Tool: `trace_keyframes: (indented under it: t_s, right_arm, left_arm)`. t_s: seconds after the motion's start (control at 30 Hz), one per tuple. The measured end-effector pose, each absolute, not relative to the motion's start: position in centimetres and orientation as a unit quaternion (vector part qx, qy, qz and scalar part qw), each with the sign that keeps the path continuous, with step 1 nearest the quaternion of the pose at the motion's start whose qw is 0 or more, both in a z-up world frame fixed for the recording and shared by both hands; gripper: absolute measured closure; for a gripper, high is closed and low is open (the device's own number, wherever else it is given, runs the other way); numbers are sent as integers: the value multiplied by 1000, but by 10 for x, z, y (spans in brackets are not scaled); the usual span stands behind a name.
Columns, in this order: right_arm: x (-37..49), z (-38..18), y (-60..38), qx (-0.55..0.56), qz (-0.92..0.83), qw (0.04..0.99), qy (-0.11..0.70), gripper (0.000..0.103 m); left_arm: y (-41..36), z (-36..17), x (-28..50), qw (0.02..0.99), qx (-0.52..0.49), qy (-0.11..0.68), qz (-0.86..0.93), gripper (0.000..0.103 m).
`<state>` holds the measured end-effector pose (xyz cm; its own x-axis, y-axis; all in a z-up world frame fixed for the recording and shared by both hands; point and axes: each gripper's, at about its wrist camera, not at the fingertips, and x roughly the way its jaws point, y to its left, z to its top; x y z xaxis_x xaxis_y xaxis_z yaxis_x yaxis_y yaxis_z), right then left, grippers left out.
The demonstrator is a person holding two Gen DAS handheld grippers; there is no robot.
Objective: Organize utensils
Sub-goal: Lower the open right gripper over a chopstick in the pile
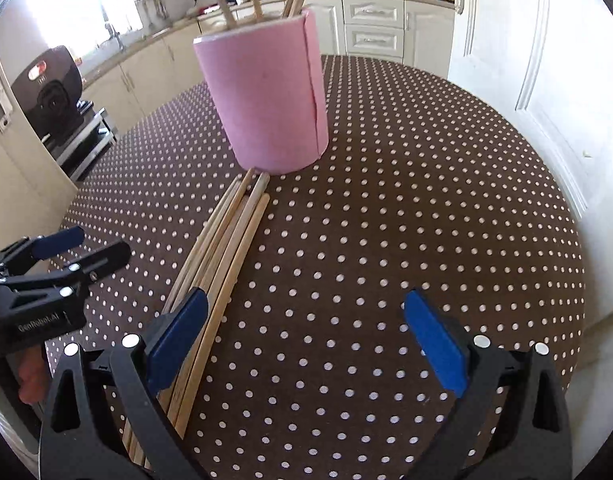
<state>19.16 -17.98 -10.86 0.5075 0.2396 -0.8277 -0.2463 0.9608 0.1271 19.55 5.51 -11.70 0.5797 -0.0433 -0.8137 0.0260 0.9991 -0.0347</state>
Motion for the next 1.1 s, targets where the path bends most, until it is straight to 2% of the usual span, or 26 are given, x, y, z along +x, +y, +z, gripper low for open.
trace_keyframes:
  t_s: [0.57,1.1]
  right_arm:
    - [198,-118,-161,-29,110,867,486,8]
    - [181,-120,-148,-74,86,882,457,8]
  left_arm:
    - [50,-124,192,882,-3,470,-36,17]
    - [46,-124,182,883,-3,469,-31,17]
